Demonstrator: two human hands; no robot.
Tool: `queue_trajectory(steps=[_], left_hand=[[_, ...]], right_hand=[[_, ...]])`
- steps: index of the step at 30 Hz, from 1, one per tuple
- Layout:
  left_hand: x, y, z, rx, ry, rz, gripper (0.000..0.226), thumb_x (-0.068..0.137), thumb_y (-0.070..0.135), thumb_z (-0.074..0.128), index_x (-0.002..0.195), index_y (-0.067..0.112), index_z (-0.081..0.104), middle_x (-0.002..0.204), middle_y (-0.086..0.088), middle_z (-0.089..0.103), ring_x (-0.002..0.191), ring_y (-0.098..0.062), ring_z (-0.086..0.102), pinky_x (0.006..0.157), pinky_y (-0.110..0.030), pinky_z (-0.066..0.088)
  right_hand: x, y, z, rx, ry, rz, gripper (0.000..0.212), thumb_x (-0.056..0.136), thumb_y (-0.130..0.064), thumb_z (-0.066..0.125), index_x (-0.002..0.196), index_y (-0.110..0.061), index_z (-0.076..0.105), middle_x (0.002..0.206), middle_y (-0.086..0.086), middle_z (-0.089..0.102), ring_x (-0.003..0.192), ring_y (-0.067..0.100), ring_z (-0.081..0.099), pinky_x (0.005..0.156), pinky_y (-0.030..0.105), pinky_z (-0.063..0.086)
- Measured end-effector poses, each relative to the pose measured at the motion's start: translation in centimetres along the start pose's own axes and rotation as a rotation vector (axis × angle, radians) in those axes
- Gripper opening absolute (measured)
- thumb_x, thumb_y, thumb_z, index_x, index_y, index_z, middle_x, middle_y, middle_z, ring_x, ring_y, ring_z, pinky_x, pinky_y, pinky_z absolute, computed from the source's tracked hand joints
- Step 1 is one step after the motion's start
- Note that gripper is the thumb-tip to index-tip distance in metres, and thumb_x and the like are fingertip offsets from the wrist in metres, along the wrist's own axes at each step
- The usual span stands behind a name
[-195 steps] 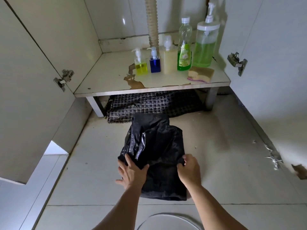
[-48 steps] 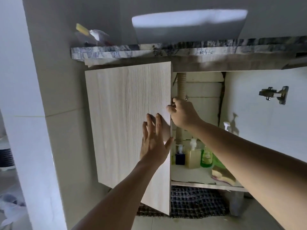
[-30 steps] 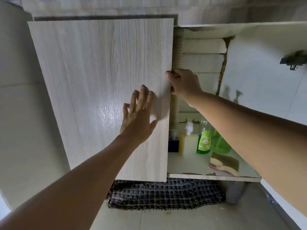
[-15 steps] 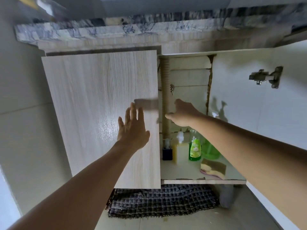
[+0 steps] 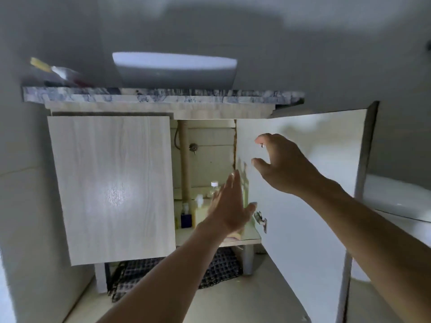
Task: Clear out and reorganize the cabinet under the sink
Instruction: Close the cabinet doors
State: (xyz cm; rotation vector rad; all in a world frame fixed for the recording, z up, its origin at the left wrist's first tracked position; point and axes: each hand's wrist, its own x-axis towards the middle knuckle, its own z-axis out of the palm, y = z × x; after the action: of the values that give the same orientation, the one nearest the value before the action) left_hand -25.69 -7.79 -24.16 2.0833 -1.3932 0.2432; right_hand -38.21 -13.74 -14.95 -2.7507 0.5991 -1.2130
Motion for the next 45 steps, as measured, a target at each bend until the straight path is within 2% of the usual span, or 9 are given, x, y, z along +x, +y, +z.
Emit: queue_trajectory(steps=[3, 7, 10, 13, 22, 30, 35, 38, 45], left_hand=[[-0.5, 4.9, -0.1, -0.039, 0.015, 0.163, 0.092, 0.091, 0.048, 0.053, 0.152, 0.016, -0.008, 0.161, -0.002, 0.001, 0.149, -0.018, 0.006, 0.121, -0.043, 0.015], [0.1, 10.0, 0.7, -0.033, -0.036, 0.222, 0.094, 0.088, 0.056, 0.053, 0.153, 0.020, -0.004, 0.161, 0.002, 0.001, 0.149, -0.017, 0.007, 0.121, -0.040, 0.015], [0.8, 12.4, 1.9, 0.008, -0.039, 0.267, 0.097, 0.085, 0.058, 0.056, 0.153, 0.020, -0.002, 0.161, 0.000, 0.002, 0.149, -0.020, 0.009, 0.120, -0.044, 0.017], [0.8, 13.8, 3.1, 0.113, -0.030, 0.336, 0.101, 0.083, 0.055, 0.061, 0.153, 0.017, -0.001, 0.161, -0.004, 0.004, 0.148, -0.023, 0.010, 0.119, -0.047, 0.016], [-0.4, 12.1, 3.4, 0.061, 0.121, 0.408, 0.094, 0.083, 0.043, 0.068, 0.152, 0.015, 0.009, 0.156, -0.007, 0.027, 0.136, -0.028, 0.041, 0.109, -0.040, 0.037], [-1.7, 5.9, 0.9, 0.088, 0.203, 0.222, 0.096, 0.086, 0.043, 0.063, 0.152, 0.014, -0.001, 0.149, -0.007, 0.039, 0.125, -0.028, 0.050, 0.100, -0.038, 0.045], [-0.7, -2.7, -1.9, 0.199, 0.341, 0.201, 0.087, 0.087, 0.044, 0.061, 0.151, 0.007, 0.015, 0.150, -0.007, 0.039, 0.133, -0.025, 0.041, 0.110, -0.037, 0.034], [0.3, -8.3, -3.0, 0.266, 0.408, 0.095, 0.080, 0.087, 0.046, 0.061, 0.148, 0.009, 0.025, 0.150, -0.007, 0.038, 0.136, -0.026, 0.040, 0.112, -0.040, 0.031], [5.2, -17.7, -6.5, 0.565, 0.354, -0.081, 0.096, 0.082, 0.070, 0.046, 0.153, 0.020, 0.006, 0.161, -0.008, 0.010, 0.148, -0.027, 0.014, 0.119, -0.051, 0.014]], right_hand=[[-2.5, 0.6, -5.7, 0.033, 0.375, -0.048, 0.040, 0.090, -0.026, 0.056, 0.126, -0.009, 0.051, 0.133, 0.009, 0.053, 0.119, 0.023, 0.052, 0.093, 0.021, 0.035], [-2.7, 4.0, -9.1, 0.049, 0.674, 0.118, 0.051, 0.086, -0.021, 0.062, 0.132, -0.006, 0.044, 0.142, 0.015, 0.041, 0.129, 0.030, 0.043, 0.108, 0.043, 0.039], [-2.7, 6.3, -9.3, 0.183, 0.556, 0.309, 0.066, 0.090, -0.021, 0.059, 0.145, -0.011, 0.025, 0.153, 0.010, 0.027, 0.138, 0.030, 0.032, 0.112, 0.041, 0.031], [-3.1, 7.5, -8.1, 0.281, 0.367, 0.392, 0.064, 0.094, -0.024, 0.055, 0.146, -0.017, 0.020, 0.149, 0.008, 0.036, 0.132, 0.032, 0.041, 0.101, 0.037, 0.038], [-3.3, 6.7, -6.2, 0.179, 0.388, 0.255, 0.051, 0.099, -0.022, 0.046, 0.146, -0.013, 0.029, 0.139, 0.010, 0.051, 0.122, 0.033, 0.054, 0.102, 0.043, 0.046], [-0.5, 1.5, -1.5, 0.251, 0.287, 0.012, 0.048, 0.094, -0.020, 0.047, 0.140, -0.010, 0.038, 0.121, 0.014, 0.062, 0.106, 0.033, 0.061, 0.089, 0.046, 0.051], [3.3, -0.6, 4.3, 0.330, 0.203, -0.114, 0.055, 0.097, -0.030, 0.046, 0.148, -0.017, 0.028, 0.151, 0.002, 0.037, 0.139, 0.018, 0.034, 0.116, 0.036, 0.026], [5.3, -1.5, 9.2, 0.299, 0.108, -0.176, 0.059, 0.098, -0.034, 0.043, 0.150, -0.016, 0.022, 0.157, 0.003, 0.023, 0.146, 0.017, 0.018, 0.117, 0.031, 0.015], [10.3, -1.1, 19.2, 0.017, 0.000, -0.247, 0.071, 0.089, -0.019, 0.060, 0.148, -0.008, 0.022, 0.157, 0.013, 0.016, 0.140, 0.035, 0.031, 0.109, 0.047, 0.038]])
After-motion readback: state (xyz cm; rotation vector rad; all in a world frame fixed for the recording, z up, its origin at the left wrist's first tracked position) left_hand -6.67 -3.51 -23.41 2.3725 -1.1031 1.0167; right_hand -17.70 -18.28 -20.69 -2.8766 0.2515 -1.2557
